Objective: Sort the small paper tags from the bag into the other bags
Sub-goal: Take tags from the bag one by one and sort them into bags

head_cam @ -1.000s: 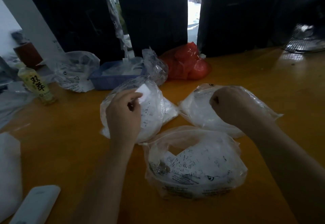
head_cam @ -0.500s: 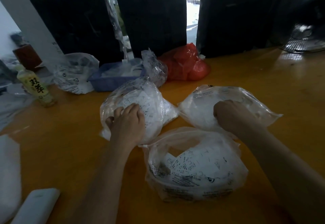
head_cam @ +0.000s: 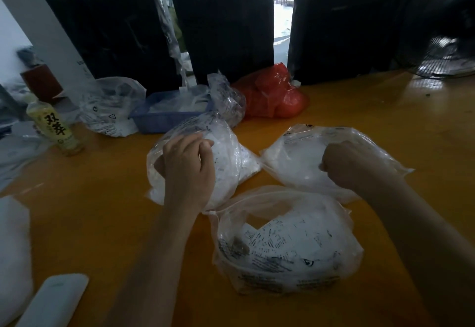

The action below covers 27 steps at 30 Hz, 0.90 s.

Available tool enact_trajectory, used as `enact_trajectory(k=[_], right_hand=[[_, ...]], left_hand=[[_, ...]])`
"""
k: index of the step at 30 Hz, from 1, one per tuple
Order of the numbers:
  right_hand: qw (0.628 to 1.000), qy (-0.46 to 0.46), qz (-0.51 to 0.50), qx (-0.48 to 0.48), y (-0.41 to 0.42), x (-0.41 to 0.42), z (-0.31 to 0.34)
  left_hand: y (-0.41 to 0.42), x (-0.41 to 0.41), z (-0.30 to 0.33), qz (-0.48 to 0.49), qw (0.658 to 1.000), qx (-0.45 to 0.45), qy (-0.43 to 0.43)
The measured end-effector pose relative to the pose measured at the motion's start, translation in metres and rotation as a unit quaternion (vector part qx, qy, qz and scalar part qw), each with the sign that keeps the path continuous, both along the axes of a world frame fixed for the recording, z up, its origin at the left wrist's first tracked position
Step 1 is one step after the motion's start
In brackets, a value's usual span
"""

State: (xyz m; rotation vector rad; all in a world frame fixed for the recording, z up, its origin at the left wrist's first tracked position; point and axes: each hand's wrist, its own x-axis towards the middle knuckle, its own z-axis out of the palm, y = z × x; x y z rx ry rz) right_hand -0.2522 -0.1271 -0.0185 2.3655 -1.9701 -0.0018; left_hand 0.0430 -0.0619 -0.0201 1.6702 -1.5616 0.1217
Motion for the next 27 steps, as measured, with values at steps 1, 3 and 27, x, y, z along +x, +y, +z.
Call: enact_trajectory(k=[1,3,27], right_hand=[[1.000,0.015,0.003,0.004,0.000,-0.002,0.002],[0.999,0.036,0.002,0.021,-0.001,-0.004,0.004],[0.858,-0.459,0.172,0.156,0.052,0.040,0.049]], left_hand=[[0.001,-0.003,0.001,-0.007,1.000,-0.010,0.006],[0.001,-0.008,0.001,-0.024,0.999,-0.017,0.020],[0.031,-0.073,0.010,-0.192,0.880,0.142,0.411]])
